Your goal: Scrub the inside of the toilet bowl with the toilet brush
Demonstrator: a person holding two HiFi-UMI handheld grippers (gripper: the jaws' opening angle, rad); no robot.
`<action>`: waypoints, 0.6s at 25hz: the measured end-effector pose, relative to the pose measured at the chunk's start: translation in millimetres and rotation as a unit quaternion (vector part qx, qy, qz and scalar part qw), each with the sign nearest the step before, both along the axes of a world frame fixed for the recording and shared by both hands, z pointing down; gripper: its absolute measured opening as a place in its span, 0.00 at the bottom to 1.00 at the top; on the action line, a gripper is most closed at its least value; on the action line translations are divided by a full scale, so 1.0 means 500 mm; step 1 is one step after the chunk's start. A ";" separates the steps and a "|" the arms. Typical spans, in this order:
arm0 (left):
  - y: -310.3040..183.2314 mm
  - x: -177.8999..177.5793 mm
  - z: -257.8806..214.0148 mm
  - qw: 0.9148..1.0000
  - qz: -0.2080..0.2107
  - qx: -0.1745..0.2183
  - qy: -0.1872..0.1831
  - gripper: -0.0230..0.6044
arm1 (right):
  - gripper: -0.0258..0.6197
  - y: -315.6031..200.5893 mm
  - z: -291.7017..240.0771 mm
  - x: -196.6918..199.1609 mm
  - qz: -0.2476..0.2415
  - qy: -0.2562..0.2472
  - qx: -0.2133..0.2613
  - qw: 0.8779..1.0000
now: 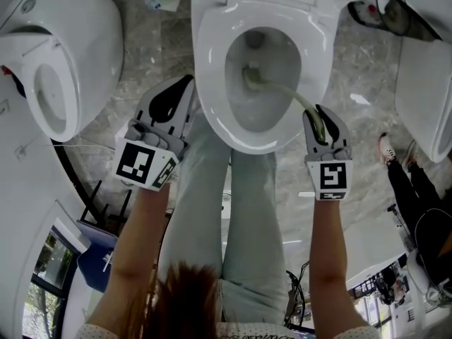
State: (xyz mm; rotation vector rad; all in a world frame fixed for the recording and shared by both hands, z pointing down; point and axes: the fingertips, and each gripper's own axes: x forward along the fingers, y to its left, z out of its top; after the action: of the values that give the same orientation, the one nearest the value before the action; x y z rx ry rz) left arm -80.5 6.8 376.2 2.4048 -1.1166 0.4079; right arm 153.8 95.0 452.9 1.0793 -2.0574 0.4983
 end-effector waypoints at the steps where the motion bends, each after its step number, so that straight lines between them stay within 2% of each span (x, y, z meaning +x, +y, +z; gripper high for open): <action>1: 0.001 0.001 -0.001 1.000 0.001 0.000 0.000 0.04 | 0.21 0.011 -0.001 0.004 0.015 -0.007 -0.005 1.000; 9: 0.010 0.015 -0.002 1.000 0.013 -0.001 0.000 0.04 | 0.21 0.087 -0.013 0.030 0.100 -0.058 -0.032 0.993; 15: 0.011 0.026 -0.008 1.000 0.020 0.001 0.001 0.04 | 0.21 0.117 -0.039 0.016 0.125 -0.118 -0.054 0.984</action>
State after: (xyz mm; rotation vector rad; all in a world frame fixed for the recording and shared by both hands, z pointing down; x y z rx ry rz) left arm -67.7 12.5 372.3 2.4323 -1.0714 0.4181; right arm 161.6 153.6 433.3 1.2718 -2.0757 0.8910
